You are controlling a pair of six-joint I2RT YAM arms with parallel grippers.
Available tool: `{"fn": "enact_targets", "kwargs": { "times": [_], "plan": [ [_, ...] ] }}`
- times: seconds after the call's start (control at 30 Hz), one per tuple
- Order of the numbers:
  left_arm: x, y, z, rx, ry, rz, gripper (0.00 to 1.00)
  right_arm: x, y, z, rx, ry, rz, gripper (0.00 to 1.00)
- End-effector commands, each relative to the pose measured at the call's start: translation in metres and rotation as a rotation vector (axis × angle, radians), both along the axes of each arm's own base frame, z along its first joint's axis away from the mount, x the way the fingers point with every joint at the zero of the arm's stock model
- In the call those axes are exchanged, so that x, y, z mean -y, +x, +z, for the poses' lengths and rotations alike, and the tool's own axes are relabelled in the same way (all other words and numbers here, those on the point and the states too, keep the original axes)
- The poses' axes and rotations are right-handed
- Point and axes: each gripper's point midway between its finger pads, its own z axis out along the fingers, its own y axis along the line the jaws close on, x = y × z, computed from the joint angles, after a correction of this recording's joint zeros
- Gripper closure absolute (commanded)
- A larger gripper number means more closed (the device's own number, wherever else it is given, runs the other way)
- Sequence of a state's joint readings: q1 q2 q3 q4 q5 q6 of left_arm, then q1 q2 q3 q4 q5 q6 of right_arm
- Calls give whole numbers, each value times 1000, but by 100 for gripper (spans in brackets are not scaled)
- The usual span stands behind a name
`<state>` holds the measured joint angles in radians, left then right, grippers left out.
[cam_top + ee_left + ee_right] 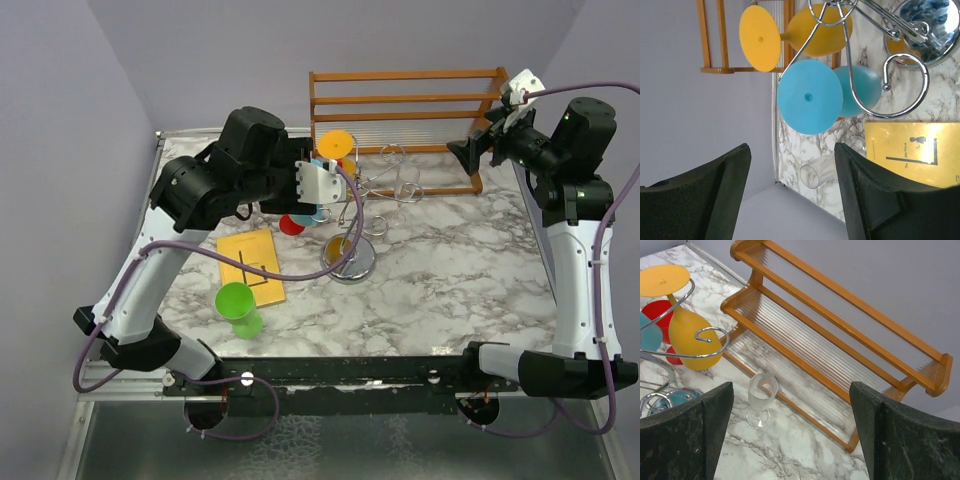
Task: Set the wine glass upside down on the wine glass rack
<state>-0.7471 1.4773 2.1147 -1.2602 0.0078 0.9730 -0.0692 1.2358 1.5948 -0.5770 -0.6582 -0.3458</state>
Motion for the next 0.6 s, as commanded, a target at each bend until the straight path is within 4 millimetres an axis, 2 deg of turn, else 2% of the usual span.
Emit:
{"fn": "enact_targets", "kwargs": {
  "times": [0.0,0.17,0.33,0.43,0.57],
  "plan": [
    [-14,10,25,49,-124,154,26,6,3,-6,-6,-12,-31,3],
    [-37,38,46,107,-267,347,15,6,5,-14,-24,-6,-28,3],
    [-77,61,73,125,-497,549,6,6,8,-20,-36,-5,-26,3],
    [-102,71,67,77,-607,656,6,6,9,-22,-40,-3,-25,3],
    [-149,85,50,31,-746,832,6,6,9,-24,-44,-3,-25,3]
  ]
}}
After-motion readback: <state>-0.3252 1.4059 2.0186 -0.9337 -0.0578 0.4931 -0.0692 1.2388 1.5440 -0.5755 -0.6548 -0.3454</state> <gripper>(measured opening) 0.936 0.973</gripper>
